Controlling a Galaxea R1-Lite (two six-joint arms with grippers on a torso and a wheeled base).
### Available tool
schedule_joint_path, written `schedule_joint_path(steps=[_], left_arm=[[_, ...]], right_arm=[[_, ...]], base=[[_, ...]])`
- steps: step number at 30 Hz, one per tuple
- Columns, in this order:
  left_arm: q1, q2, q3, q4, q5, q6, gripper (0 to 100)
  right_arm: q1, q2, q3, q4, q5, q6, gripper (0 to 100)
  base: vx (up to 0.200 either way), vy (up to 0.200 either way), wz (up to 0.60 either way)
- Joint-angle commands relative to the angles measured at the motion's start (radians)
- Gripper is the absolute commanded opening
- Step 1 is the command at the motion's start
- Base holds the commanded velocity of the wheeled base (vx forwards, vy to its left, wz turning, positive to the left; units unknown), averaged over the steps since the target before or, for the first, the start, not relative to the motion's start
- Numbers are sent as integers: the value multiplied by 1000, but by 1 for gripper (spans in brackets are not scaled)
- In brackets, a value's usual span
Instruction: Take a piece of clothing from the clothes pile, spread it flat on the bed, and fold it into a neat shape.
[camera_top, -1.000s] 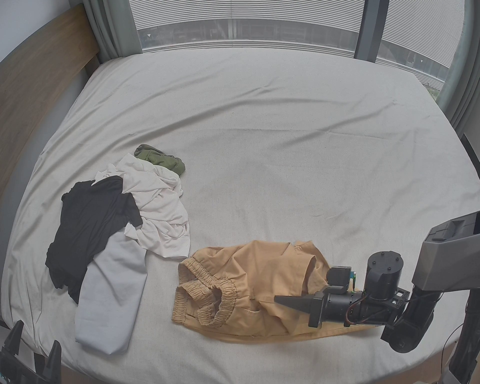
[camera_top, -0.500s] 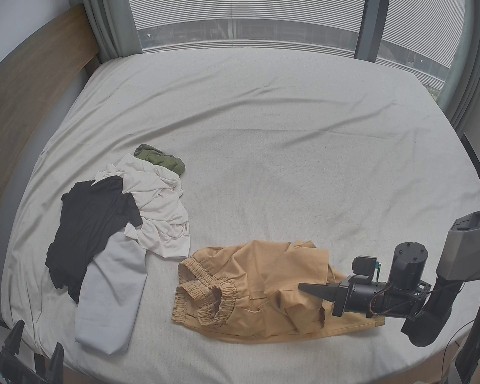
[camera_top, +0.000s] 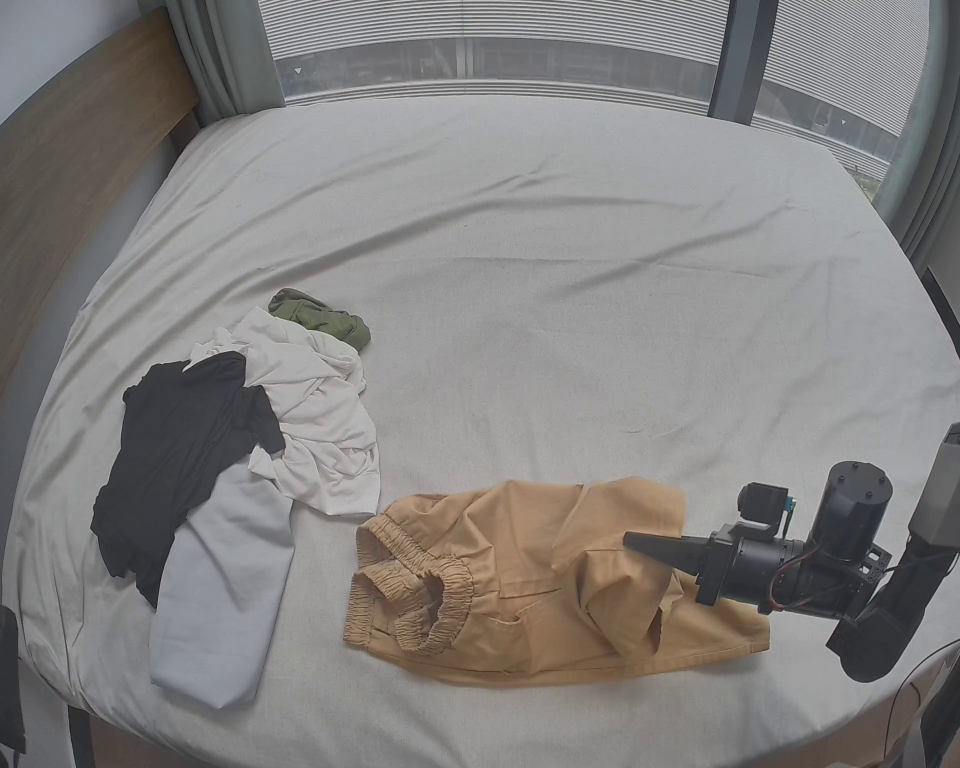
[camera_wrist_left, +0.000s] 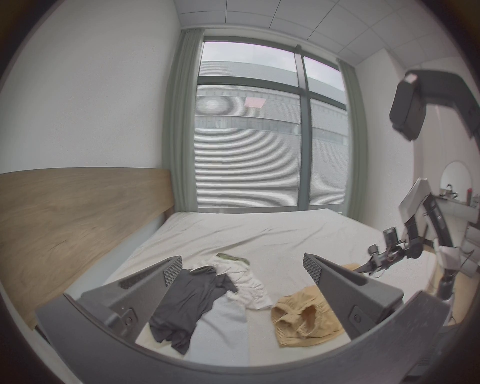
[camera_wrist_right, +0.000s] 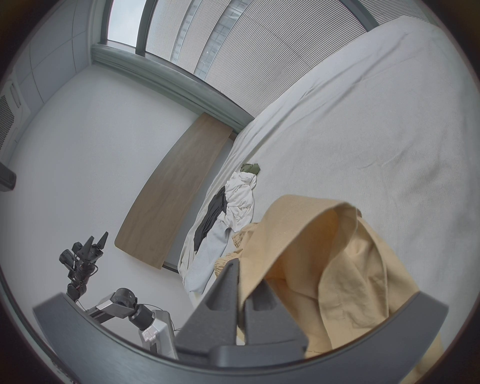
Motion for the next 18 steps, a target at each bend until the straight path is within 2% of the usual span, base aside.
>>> schedule_joint_path(steps=[1, 2, 4, 7, 9, 11, 15, 18], left_arm=[[-115, 267, 19, -34, -91, -39, 100], [-158, 346, 4, -79, -94, -41, 100], [-186, 422, -16, -140, -95, -61, 100], [-230, 577, -93, -248, -105, -200, 100], [-247, 648, -133, -271, -114, -249, 100], [-256, 708, -162, -281, -126, -269, 100], [-266, 820, -188, -324, -218, -280, 100], [-266, 855, -182, -357, -244, -280, 100]], right_arm=[[-66, -69, -20, -1, 14, 17, 0], [-83, -75, -38, -1, 31, 17, 0], [-91, -89, -43, -1, 46, 20, 0], [-97, -104, -32, -1, 66, 33, 0], [-98, -106, -26, -1, 66, 35, 0], [-106, -107, -25, -1, 67, 36, 0], [-126, -123, -15, -1, 69, 49, 0], [-138, -124, -2, -1, 73, 49, 0]], base=[[0, 0, 0], [0, 0, 0], [0, 0, 0], [0, 0, 0], [0, 0, 0], [0, 0, 0], [0, 0, 0], [0, 0, 0]])
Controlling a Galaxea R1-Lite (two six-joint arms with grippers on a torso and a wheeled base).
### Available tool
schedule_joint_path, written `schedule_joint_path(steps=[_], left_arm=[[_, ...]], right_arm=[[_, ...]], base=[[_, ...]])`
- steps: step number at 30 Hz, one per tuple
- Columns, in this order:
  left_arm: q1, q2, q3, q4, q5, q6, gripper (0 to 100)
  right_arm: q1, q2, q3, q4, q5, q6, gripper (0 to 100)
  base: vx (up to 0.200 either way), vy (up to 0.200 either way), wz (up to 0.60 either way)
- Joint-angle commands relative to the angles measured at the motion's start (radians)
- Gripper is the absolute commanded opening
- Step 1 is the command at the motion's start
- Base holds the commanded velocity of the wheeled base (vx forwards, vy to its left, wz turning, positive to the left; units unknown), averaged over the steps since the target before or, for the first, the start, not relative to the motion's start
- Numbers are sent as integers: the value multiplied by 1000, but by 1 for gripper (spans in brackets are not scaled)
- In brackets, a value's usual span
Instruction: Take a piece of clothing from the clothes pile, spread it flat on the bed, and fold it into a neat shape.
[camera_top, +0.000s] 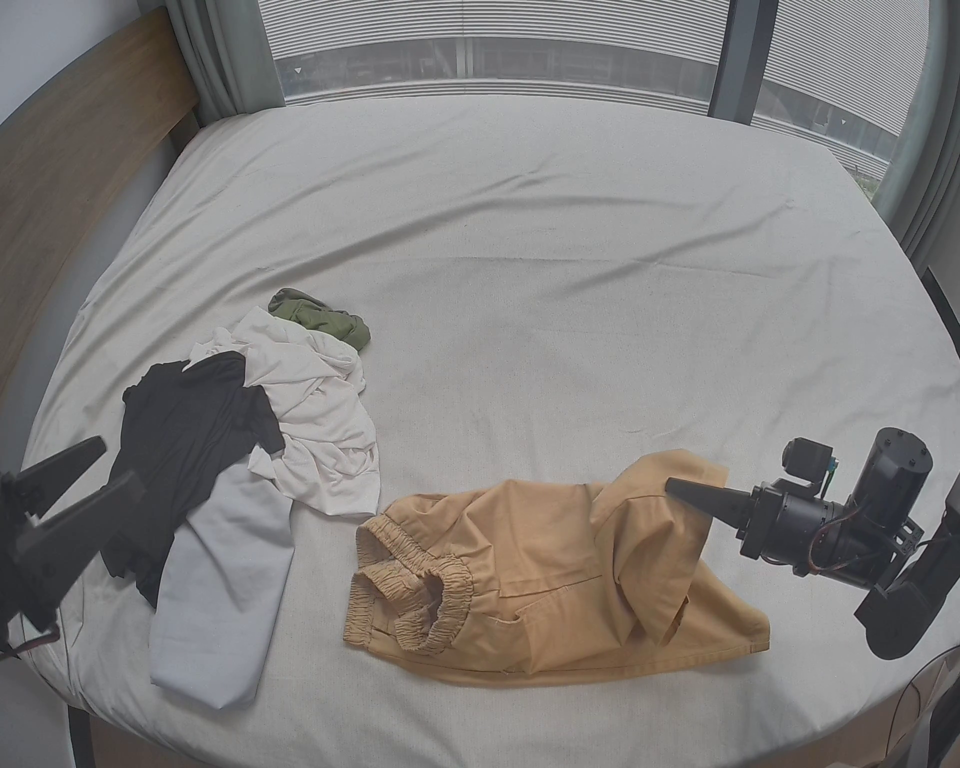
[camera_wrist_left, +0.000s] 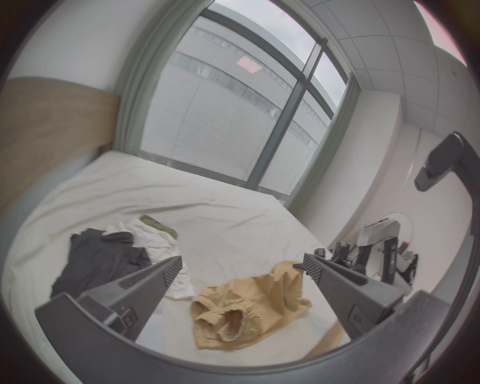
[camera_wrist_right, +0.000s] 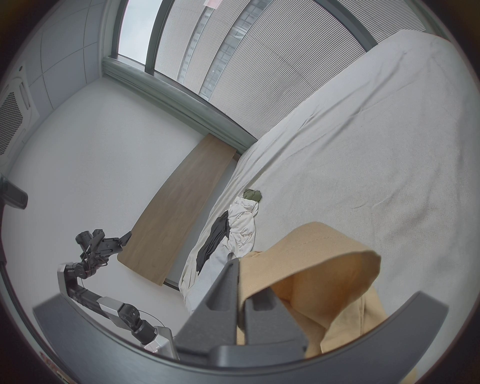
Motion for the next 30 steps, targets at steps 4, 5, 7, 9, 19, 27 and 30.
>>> schedule_joint_path(steps=[4, 5, 7, 9, 19, 27, 30], left_arm=[[-31, 252, -36, -96, -62, -45, 100], [-31, 265, -25, -110, -62, -47, 100], [-33, 277, -8, -115, -62, -45, 100], [-33, 286, 2, -116, -62, -45, 100], [-72, 335, 67, -116, -65, -47, 100], [-77, 418, 107, -212, -75, -45, 100], [-79, 418, 127, -258, -76, -48, 100]], right_arm=[[-60, -30, 26, -1, 38, 12, 0], [-77, -32, 23, -1, 41, 17, 0], [-88, -34, 24, -1, 52, 26, 0], [-97, -46, 26, -1, 66, 31, 0], [-141, -72, 27, -1, 116, 71, 0], [-154, -53, 38, -1, 118, 71, 0], [-152, -34, 46, -1, 124, 69, 0]], base=[[0, 0, 0], [0, 0, 0], [0, 0, 0], [0, 0, 0], [0, 0, 0], [0, 0, 0], [0, 0, 0]])
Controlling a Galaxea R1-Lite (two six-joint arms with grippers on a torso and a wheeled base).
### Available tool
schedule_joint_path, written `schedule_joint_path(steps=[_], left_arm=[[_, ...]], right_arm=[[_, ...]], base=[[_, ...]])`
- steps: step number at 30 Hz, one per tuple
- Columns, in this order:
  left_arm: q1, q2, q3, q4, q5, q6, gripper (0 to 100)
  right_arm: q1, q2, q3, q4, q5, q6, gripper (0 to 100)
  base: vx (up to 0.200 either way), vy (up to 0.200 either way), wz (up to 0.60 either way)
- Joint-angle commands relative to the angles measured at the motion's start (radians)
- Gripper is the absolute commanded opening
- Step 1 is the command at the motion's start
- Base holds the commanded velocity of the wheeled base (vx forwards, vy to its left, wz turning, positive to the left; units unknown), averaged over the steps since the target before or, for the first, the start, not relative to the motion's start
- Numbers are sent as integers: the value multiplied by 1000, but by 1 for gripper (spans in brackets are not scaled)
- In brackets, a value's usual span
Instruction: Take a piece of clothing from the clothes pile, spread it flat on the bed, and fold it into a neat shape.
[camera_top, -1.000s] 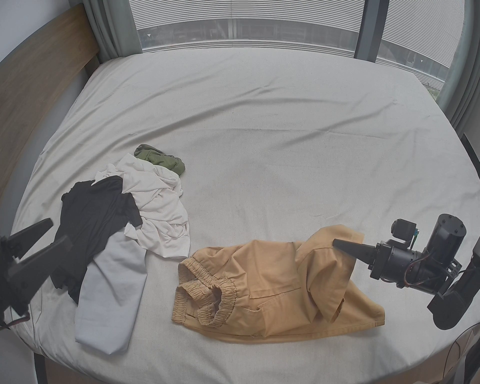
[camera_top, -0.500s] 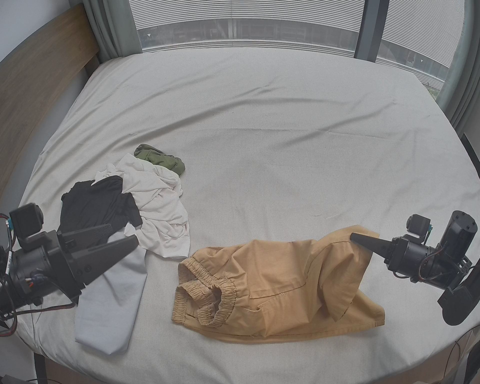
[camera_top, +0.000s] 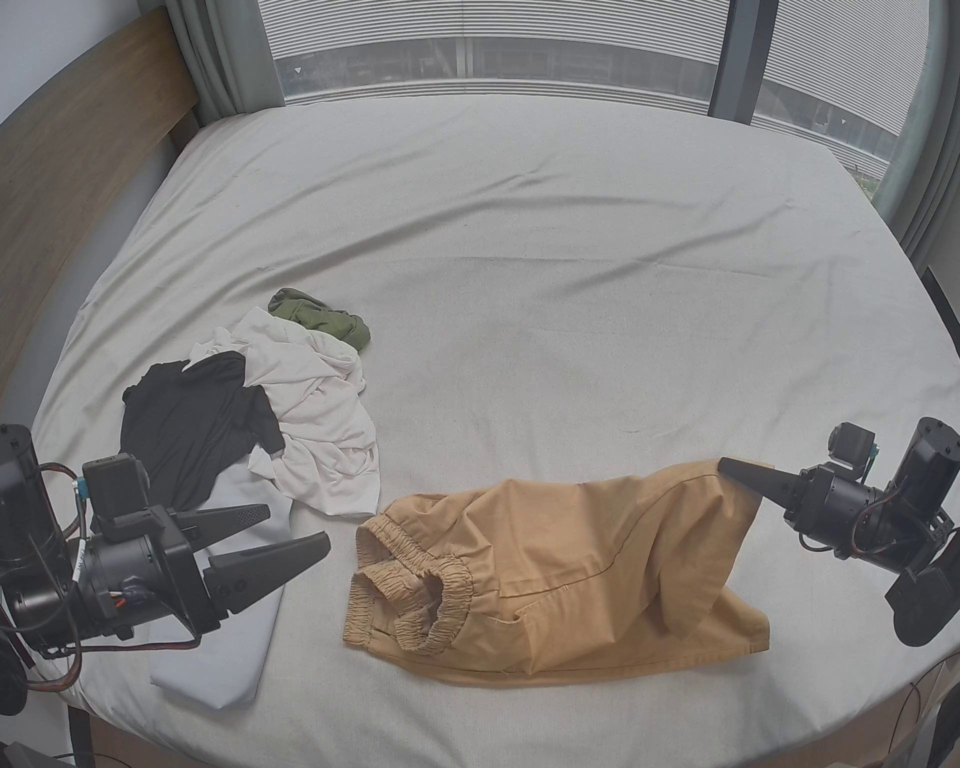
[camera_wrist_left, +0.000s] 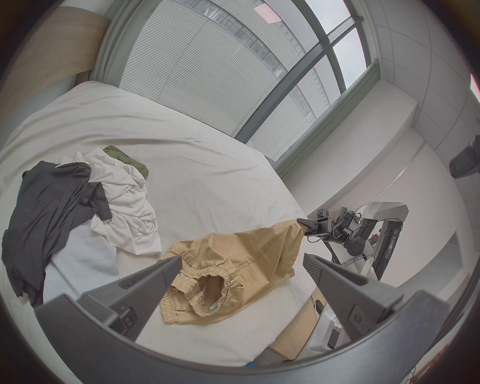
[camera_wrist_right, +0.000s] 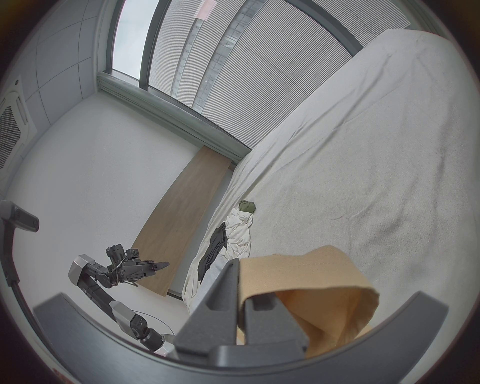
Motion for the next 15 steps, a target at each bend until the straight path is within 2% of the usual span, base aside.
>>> schedule_joint_path(steps=[1, 10, 15], left_arm=[[-4, 26, 27, -25, -1, -2, 100], [-27, 67, 43, -29, -3, -4, 100], [-84, 98, 51, -35, -1, -14, 100]], right_arm=[[1, 30, 10, 0, 8, -1, 0], [-4, 38, 16, 0, 12, 0, 0], [-4, 50, 15, 0, 12, 2, 0]], base=[[0, 0, 0], [0, 0, 0], [0, 0, 0]])
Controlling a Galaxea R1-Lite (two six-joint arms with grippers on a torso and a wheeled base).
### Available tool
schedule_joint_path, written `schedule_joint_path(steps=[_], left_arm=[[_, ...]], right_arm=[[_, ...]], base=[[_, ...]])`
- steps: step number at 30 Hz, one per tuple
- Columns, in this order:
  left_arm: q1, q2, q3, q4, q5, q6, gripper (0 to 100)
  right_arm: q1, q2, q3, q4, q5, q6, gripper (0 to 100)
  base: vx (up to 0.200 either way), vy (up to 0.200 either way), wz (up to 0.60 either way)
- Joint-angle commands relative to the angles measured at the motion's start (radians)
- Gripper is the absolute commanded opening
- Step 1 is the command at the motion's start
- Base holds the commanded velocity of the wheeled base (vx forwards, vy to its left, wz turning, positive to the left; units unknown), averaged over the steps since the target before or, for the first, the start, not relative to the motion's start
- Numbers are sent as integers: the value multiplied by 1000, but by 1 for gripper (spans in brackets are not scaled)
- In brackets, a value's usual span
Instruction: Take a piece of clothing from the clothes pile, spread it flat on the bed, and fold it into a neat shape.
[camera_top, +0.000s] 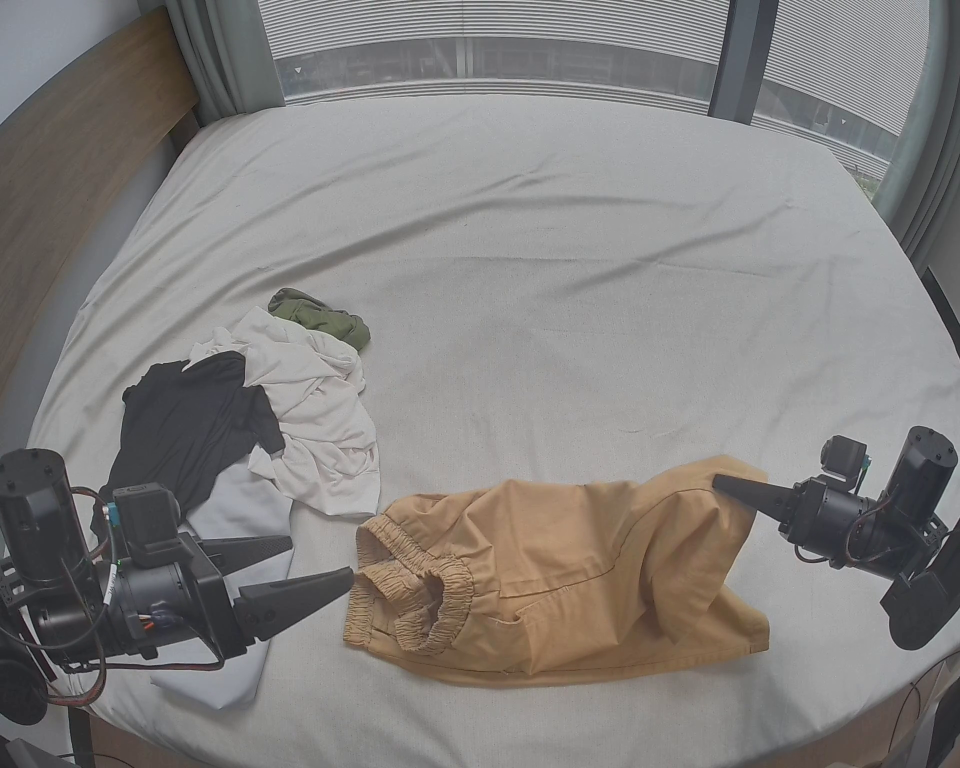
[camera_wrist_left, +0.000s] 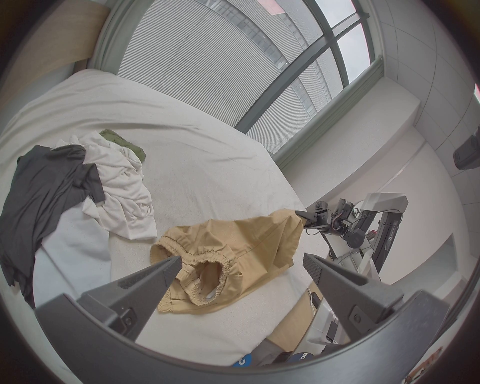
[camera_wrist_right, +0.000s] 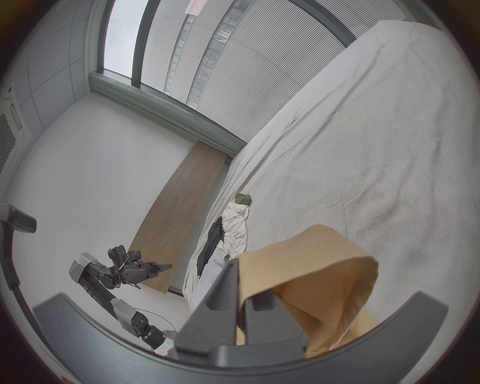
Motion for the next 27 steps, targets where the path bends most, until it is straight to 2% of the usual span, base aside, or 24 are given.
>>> schedule_joint_path(steps=[1, 13, 22, 27], left_arm=[[-40, 43, 8, -12, 1, -6, 100], [-44, 56, 27, -62, 2, -12, 100], [-109, 146, 38, -70, 2, -56, 100], [-144, 276, 77, -214, 6, -62, 100]], right_arm=[[0, 26, 0, 0, 2, 3, 0], [-9, 79, -8, 0, 16, 9, 0], [-23, 78, -8, 0, 16, 13, 0], [-35, 75, -9, 0, 22, 13, 0]], base=[[0, 0, 0], [0, 0, 0], [0, 0, 0], [0, 0, 0]])
